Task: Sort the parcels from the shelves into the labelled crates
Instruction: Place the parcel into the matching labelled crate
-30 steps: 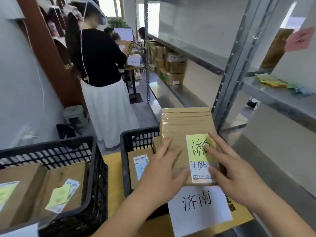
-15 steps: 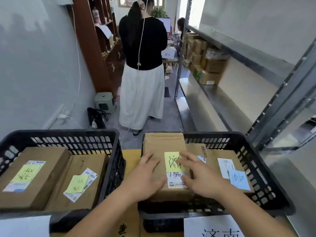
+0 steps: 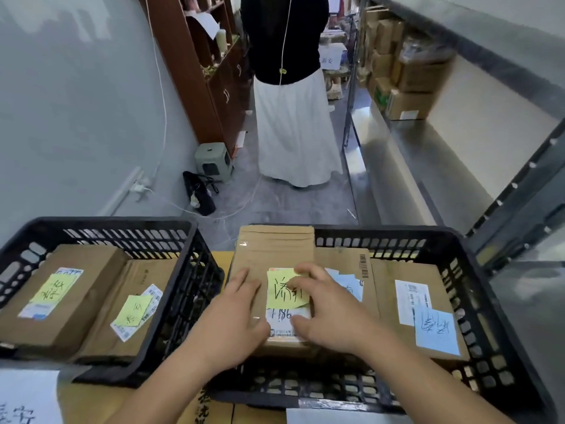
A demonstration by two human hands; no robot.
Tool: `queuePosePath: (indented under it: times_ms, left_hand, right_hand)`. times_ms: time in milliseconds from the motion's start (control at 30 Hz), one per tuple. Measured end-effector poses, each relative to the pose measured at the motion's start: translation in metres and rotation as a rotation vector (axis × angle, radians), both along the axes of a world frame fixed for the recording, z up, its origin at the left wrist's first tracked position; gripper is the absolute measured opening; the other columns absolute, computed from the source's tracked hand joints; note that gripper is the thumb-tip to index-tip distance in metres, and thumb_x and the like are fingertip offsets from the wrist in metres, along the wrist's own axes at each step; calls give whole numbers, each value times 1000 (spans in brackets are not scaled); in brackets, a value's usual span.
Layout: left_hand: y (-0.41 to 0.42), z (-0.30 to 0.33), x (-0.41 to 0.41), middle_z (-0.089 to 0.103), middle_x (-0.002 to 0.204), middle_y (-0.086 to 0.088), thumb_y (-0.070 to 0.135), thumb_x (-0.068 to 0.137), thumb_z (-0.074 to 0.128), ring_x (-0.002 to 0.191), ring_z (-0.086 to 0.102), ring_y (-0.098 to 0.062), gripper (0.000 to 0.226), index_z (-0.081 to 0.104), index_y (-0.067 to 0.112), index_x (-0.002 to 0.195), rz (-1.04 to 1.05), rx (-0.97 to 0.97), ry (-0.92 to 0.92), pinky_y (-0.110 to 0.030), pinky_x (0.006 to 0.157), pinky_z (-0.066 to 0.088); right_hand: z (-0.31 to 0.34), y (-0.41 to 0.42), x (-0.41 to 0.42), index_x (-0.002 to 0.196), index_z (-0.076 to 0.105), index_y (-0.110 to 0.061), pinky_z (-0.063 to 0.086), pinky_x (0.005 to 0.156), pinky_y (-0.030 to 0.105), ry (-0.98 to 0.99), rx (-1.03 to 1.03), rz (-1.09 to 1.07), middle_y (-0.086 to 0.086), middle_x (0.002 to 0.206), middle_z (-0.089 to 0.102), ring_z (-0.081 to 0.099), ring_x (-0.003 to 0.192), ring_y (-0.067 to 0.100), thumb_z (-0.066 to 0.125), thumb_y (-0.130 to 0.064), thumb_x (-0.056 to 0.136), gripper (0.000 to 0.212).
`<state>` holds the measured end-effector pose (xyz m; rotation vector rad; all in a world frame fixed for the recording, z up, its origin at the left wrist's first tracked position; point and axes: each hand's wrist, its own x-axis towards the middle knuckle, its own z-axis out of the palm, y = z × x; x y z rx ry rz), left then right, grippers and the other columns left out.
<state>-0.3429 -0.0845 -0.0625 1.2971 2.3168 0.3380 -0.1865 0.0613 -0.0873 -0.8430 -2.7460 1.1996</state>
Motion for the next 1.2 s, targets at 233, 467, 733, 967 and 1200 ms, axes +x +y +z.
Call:
queuePosePath:
  times_ms: [233,467,733,967,1200]
  left_hand:
    - [0,9,24,8,168,11,49,86,58,139,41,-20,73,34,29,152,54,28,119,-34,113,38]
    - [-2,8,43,14,167,13,53,87,61,139,36,-17,75,39,25,153,61,82,215,-31,115,34]
    - [-3,4,38,32,161,11,54,80,70,135,45,-22,72,56,20,142,38,144,241,-39,112,39]
    - [4,-2,24,23,164,17,50,82,72,142,38,-17,74,48,25,148,35,105,134,-31,117,32]
    - [3,-18,14,12,168,9,43,90,60,147,30,-18,69,36,25,153,36,33,52,-32,120,28]
  right_hand:
    - [-14,13,18,129,58,-40,45,102,19,160,-188,-11,-38,141,26,43,129,-4,78,-30,81,53]
    - [-24,22,29,124,61,-38,41,108,20,230,-283,-7,-34,141,31,43,129,-8,82,-24,81,50]
    - [-30,26,28,130,61,-36,41,110,22,246,-284,-47,-39,146,30,40,134,-8,76,-16,83,54]
    - [-28,16,16,127,57,-35,49,102,27,182,-235,-78,-36,145,25,45,127,-3,75,-17,80,53]
    - [-32,8,14,147,52,-26,24,110,7,96,-149,-88,-26,156,25,27,139,-8,76,-21,85,67]
